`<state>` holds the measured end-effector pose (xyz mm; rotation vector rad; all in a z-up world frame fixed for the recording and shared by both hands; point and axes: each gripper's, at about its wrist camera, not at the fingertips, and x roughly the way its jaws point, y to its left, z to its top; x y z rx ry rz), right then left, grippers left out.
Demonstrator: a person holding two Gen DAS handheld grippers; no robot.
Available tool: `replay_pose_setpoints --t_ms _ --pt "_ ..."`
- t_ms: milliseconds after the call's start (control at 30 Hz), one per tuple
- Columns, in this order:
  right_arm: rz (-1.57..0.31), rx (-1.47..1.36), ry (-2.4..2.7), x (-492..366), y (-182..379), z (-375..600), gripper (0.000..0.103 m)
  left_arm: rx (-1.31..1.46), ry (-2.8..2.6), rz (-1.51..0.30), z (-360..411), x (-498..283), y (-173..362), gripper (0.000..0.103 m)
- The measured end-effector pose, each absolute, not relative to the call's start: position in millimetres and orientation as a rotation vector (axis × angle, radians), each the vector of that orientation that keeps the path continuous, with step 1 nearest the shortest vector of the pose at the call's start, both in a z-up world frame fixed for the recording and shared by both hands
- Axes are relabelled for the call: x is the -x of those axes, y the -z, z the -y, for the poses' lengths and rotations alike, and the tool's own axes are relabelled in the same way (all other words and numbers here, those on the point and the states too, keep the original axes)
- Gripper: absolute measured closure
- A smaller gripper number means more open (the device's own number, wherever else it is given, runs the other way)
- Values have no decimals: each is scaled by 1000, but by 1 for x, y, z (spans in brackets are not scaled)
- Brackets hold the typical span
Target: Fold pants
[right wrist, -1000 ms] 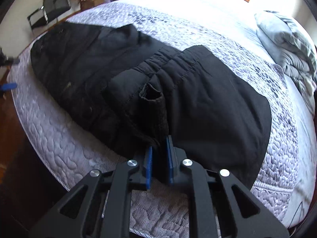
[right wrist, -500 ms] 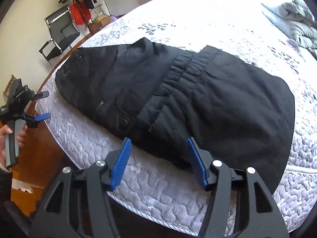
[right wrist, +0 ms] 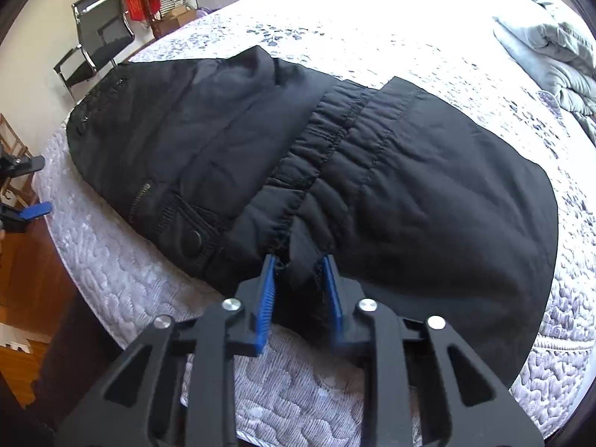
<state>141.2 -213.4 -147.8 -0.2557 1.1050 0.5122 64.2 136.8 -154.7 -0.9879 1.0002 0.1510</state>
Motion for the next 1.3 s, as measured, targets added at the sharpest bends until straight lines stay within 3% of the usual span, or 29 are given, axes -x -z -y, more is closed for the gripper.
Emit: replay_pose_setpoints --t_ms 200,367,467,500,600,700,1000,1300 --pt "-1129 225 -594 -132 145 218 85 990 -147 -1011 -133 -65 158 4" --pt "-1121 224 -598 -128 149 216 81 988 -127 -1027 -124 -71 160 4" --pt "-1134 194 -621 -128 148 216 58 973 -124 -1029 -120 -75 158 4" --pt "-1136 180 -629 -127 146 216 43 975 -125 -1028 -121 -77 158 4" --pt "-1103 133 -651 -120 132 223 43 994 -140 -1015 -126 -82 158 4" --pt "-1078 11 -661 -114 113 246 34 1059 -138 -957 -140 -90 156 4" --pt "-1000 -228 -401 -120 90 363 29 1299 -133 -781 -191 -122 175 4" --pt "-1012 -351 -212 -123 112 431 29 1419 -165 -769 -206 -144 207 4"
